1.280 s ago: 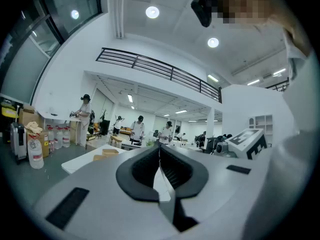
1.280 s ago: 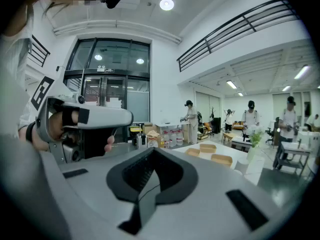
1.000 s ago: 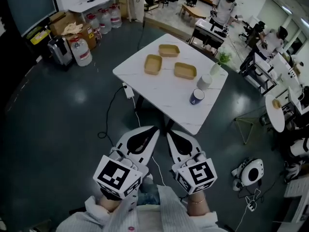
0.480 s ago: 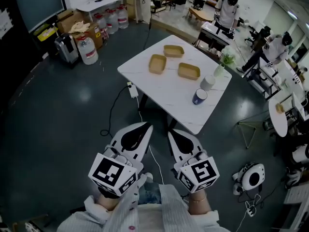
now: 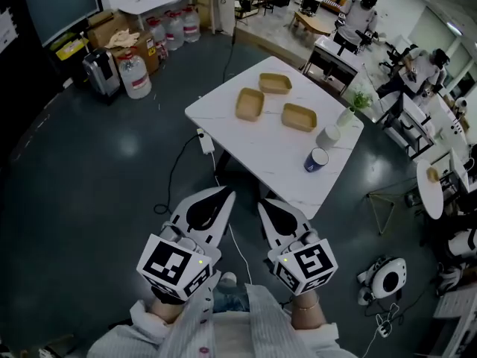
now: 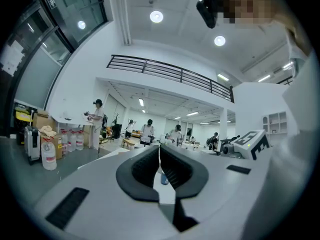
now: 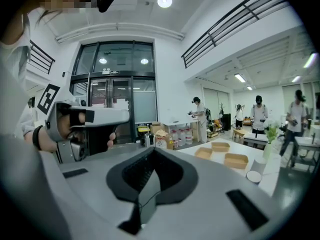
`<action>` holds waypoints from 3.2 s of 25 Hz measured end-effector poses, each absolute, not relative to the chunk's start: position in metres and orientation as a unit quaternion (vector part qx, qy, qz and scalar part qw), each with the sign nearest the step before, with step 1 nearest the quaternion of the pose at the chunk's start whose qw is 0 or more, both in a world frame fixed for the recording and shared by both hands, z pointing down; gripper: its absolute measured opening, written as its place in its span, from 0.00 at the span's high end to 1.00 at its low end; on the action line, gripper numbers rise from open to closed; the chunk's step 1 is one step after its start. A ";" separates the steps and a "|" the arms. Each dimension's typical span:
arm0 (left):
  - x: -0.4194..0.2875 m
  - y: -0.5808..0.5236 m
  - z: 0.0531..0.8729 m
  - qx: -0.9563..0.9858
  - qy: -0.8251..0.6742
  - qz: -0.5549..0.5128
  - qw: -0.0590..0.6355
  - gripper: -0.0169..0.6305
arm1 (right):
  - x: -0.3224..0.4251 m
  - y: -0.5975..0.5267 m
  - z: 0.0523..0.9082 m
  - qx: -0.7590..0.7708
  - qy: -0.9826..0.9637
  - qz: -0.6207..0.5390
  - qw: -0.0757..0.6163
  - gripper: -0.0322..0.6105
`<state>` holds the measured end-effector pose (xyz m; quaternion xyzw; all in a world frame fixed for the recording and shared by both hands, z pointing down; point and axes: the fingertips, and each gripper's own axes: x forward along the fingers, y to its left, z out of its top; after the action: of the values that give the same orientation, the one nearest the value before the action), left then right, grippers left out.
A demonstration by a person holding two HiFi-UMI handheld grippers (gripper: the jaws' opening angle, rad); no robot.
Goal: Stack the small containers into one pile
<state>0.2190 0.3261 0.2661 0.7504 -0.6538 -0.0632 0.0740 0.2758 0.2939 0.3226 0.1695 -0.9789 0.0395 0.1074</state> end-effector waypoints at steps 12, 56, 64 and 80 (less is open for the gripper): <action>0.079 0.246 0.269 0.755 -0.649 -0.051 0.083 0.94 | 0.159 0.209 0.324 0.205 -0.971 0.055 0.109 0.93; -0.040 -0.083 0.267 0.847 -0.523 -0.016 0.092 0.94 | 0.053 -0.100 0.339 0.356 -0.921 0.104 0.117 0.93; -0.015 -0.137 0.272 0.873 -0.478 -0.005 0.100 0.94 | 0.091 -0.143 0.343 0.411 -0.896 0.118 0.124 0.93; 0.011 -0.168 0.288 0.907 -0.406 0.020 0.115 0.94 | 0.133 -0.155 0.347 0.500 -0.846 0.134 0.127 0.93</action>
<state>0.0110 -0.1678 0.2878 0.9066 -0.4055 0.0196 0.1152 0.1329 -0.1553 0.3467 0.5004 -0.8459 0.1343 0.1268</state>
